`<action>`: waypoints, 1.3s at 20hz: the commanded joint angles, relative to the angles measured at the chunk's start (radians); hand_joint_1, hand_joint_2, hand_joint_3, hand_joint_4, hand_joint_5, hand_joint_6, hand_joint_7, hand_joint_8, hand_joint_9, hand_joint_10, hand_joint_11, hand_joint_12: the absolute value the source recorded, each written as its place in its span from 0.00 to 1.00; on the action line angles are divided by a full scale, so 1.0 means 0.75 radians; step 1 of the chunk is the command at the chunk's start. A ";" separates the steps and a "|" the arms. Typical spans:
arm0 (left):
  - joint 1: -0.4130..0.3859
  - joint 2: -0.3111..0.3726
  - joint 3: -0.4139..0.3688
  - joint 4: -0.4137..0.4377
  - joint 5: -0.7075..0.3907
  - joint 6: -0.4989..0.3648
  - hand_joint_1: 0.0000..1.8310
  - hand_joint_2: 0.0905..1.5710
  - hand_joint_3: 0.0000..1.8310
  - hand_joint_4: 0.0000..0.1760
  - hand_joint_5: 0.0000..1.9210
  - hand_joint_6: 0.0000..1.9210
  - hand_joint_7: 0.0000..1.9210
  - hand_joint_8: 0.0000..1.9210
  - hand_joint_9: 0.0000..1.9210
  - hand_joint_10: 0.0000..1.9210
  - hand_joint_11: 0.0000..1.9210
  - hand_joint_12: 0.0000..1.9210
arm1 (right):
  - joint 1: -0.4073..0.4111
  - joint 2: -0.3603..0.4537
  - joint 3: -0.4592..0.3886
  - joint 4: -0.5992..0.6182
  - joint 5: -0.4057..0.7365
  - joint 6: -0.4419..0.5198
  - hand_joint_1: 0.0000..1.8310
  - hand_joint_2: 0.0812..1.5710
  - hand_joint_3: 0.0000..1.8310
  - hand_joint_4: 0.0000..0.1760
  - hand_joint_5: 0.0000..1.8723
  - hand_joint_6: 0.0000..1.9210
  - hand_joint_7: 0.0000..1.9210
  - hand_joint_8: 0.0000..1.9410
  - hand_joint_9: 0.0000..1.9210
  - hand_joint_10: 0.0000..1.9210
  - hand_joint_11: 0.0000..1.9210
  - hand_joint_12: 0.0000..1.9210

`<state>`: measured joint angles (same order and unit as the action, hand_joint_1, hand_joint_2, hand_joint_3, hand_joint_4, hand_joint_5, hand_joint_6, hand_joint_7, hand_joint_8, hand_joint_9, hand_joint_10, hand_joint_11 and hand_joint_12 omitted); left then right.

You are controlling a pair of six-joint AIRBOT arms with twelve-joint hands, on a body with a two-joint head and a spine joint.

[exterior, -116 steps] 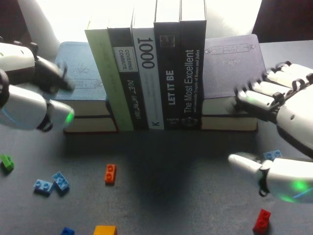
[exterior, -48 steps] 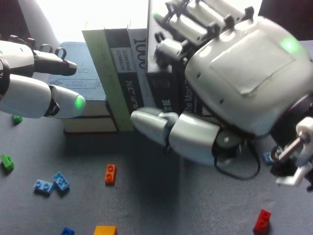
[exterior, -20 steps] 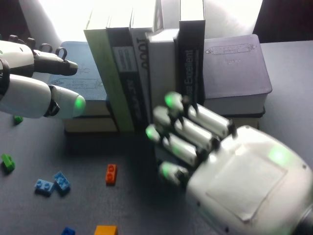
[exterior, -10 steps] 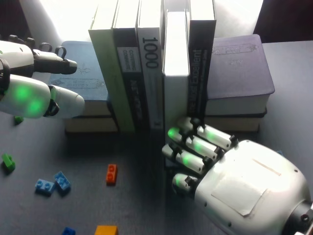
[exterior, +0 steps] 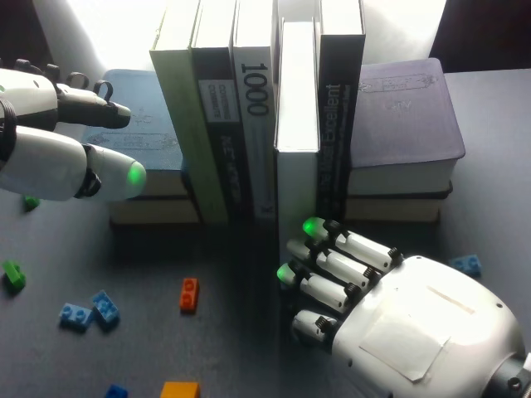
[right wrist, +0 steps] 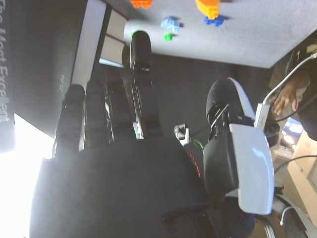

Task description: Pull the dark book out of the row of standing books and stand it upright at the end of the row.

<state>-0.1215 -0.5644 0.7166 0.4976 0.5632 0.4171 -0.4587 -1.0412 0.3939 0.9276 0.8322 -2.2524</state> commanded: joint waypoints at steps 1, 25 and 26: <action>-0.013 0.010 0.006 0.039 -0.100 -0.003 0.00 0.77 0.00 0.15 0.07 0.00 0.06 0.00 0.06 0.00 0.00 0.26 | 0.003 0.011 -0.015 -0.070 0.106 0.005 0.00 0.72 0.00 0.00 0.26 0.37 0.09 0.00 0.00 0.00 0.00 0.00; -0.015 0.010 0.006 0.039 -0.107 -0.003 0.00 0.77 0.00 0.18 0.05 0.00 0.05 0.00 0.06 0.00 0.00 0.26 | 0.297 0.300 -0.237 0.182 0.323 -0.068 0.00 0.72 0.00 0.00 0.28 0.31 0.10 0.00 0.00 0.00 0.00 0.00; -0.015 0.010 0.006 0.039 -0.107 -0.003 0.00 0.77 0.00 0.19 0.05 0.00 0.05 0.00 0.07 0.00 0.01 0.26 | 0.298 0.333 -0.244 0.182 0.338 -0.049 0.00 0.72 0.00 0.00 0.27 0.31 0.10 0.00 0.01 0.00 0.00 0.00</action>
<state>-0.1215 -0.5644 0.7166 0.4973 0.5606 0.4171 -0.2466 -0.7918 0.2176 1.1419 1.0126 -2.2951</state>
